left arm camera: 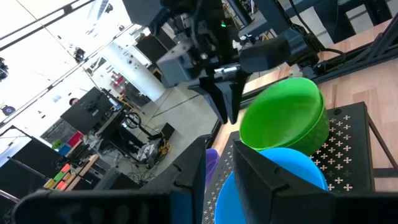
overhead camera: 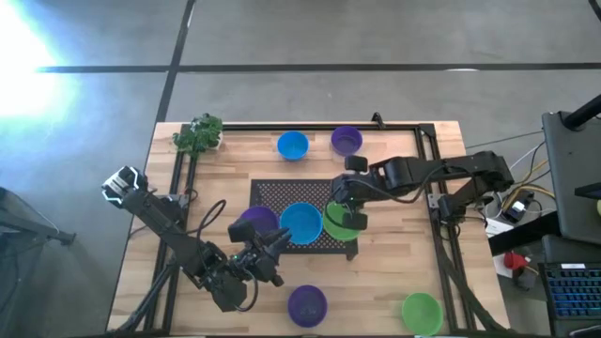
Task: Pick & Place Mini bowls
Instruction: Stack the left green bowl on the green bowl on the shelf, then stack the top violet bowl on the violet bowl on the shelf
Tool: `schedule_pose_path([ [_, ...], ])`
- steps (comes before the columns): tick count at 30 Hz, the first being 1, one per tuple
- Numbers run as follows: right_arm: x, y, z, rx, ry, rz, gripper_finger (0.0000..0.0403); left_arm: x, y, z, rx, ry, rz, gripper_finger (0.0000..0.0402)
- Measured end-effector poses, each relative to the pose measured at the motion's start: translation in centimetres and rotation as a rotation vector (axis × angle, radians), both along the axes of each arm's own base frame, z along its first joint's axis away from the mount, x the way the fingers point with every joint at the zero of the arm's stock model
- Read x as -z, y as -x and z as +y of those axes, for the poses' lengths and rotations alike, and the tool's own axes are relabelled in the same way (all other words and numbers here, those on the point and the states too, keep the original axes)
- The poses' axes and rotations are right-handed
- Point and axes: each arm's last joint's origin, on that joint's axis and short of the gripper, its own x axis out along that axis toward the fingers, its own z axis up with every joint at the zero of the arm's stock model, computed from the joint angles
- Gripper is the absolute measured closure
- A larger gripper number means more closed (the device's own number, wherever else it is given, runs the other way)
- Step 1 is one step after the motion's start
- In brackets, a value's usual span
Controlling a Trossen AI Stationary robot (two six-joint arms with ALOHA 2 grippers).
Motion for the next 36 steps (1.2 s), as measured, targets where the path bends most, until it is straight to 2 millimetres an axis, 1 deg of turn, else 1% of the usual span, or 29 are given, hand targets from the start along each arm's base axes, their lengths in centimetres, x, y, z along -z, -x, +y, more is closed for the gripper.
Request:
schedule_pose_path([
  [4, 0.2, 0.0, 0.0, -0.02, 0.011, 0.007, 0.0335, 0.0, 0.0, 0.0, 0.0, 0.0, 0.0, 0.0319],
  [7, -0.2, 0.0, 0.0, -0.021, 0.01, -0.006, 0.0335, 0.0, 0.0, 0.0, 0.0, 0.0, 0.0, 0.0319],
  [16, -2.8, 0.4, 0.0, -0.036, 0.007, -0.091, 0.0335, 0.0, 0.0, 0.0, 0.0, 0.0, 0.0, 0.0319],
  [20, -4.2, 1.0, -0.1, -0.041, 0.006, -0.134, 0.0335, 0.0, 0.0, 0.0, -0.023, 0.008, -0.017, 0.0319],
  [23, -5.2, 1.7, -0.3, -0.048, 0.018, -0.167, 0.0335, -0.1, 0.1, 0.2, -0.065, 0.019, -0.048, 0.0319],
  [27, -6.8, 3.3, -0.7, -0.016, 0.098, -0.232, 0.0335, -0.9, 0.6, 0.8, -0.148, 0.034, -0.106, 0.0319],
  [30, -8.0, 4.8, -1.3, 0.029, 0.142, -0.282, 0.0335, -2.1, 1.3, 1.6, -0.179, 0.085, -0.169, 0.0319],
  [36, -10.0, 7.6, -3.3, 0.134, 0.123, -0.378, 0.0335, -4.9, 3.0, 3.5, -0.197, 0.192, -0.277, 0.0319],
])
